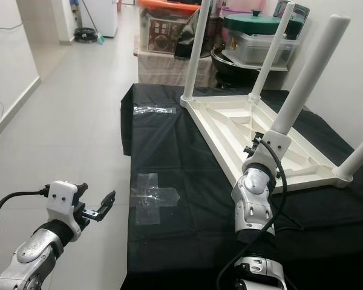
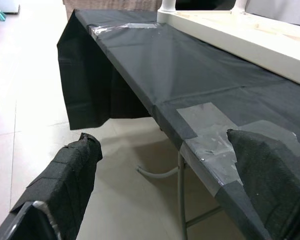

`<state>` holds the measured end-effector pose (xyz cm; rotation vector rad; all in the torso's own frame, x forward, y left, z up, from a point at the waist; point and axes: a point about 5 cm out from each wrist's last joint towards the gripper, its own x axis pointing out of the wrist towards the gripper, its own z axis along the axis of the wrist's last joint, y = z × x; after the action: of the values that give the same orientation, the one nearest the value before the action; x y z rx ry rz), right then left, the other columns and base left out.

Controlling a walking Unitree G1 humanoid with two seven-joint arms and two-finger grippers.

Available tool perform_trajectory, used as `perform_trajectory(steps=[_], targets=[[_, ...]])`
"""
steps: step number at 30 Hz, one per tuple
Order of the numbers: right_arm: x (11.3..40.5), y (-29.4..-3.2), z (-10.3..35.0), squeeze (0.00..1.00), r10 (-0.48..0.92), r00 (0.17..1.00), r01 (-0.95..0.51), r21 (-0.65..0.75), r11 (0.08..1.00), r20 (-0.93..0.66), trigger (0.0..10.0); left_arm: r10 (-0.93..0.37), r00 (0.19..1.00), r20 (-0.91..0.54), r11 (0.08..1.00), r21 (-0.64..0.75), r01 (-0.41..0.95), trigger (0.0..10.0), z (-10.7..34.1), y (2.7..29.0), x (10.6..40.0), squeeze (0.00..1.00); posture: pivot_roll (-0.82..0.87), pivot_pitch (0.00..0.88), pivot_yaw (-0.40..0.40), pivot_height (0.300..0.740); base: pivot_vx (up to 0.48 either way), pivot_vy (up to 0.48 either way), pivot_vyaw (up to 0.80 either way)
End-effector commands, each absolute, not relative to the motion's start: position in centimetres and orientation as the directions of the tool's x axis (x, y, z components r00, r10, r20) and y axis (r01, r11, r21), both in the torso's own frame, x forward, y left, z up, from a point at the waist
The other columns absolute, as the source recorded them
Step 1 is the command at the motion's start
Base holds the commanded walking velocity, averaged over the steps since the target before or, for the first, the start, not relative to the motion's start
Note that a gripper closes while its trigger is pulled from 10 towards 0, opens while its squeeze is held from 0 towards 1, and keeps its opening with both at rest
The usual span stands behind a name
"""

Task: Building children table

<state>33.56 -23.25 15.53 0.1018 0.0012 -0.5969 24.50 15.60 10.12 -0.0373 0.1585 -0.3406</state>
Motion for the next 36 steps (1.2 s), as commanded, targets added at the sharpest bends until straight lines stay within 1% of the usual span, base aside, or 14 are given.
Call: perform_trajectory(steps=[1, 36], targets=[[32.7, -22.6, 11.3, 0.00, -0.522, 0.820, 0.550, 0.069, 0.833, -0.234, 10.0, -0.344, 0.928, -0.144, 0.939, -0.046, 0.341, 10.0, 10.1, 15.3, 24.7, 0.00, 0.08, 0.000, -0.056, 0.740, 0.000, 0.000, 0.00], [32.6, -22.8, 13.0, 0.00, -0.516, 0.828, 0.547, 0.118, 0.829, -0.219, 10.0, -0.352, 0.925, -0.146, 0.936, -0.044, 0.349, 10.0, 10.0, 15.3, 24.7, 0.00, 0.07, 0.000, -0.047, 0.740, 0.000, 0.000, 0.00]])
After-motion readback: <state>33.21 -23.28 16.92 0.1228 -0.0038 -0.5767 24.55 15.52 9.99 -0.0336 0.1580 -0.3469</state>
